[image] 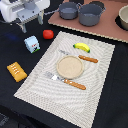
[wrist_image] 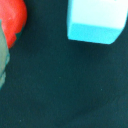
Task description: Interact with the objects in diverse but meaningful ways.
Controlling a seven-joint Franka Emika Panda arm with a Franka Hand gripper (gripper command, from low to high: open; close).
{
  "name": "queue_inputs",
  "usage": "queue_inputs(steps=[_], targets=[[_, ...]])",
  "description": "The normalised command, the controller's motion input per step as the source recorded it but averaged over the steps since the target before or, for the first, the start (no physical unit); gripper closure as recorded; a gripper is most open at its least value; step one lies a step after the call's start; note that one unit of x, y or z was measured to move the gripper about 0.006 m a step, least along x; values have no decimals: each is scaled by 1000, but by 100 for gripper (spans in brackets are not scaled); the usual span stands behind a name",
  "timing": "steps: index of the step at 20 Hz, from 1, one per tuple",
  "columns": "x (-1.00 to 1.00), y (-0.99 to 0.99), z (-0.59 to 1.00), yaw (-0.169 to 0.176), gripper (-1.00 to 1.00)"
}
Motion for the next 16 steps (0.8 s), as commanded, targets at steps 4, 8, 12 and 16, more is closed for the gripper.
queue_inputs(steps=[4, 8, 12, 16], targets=[[276, -266, -24, 0, -100], [240, -54, -93, 0, -100], [204, -19, -136, 0, -100], [45, -86, -265, 0, -100]])
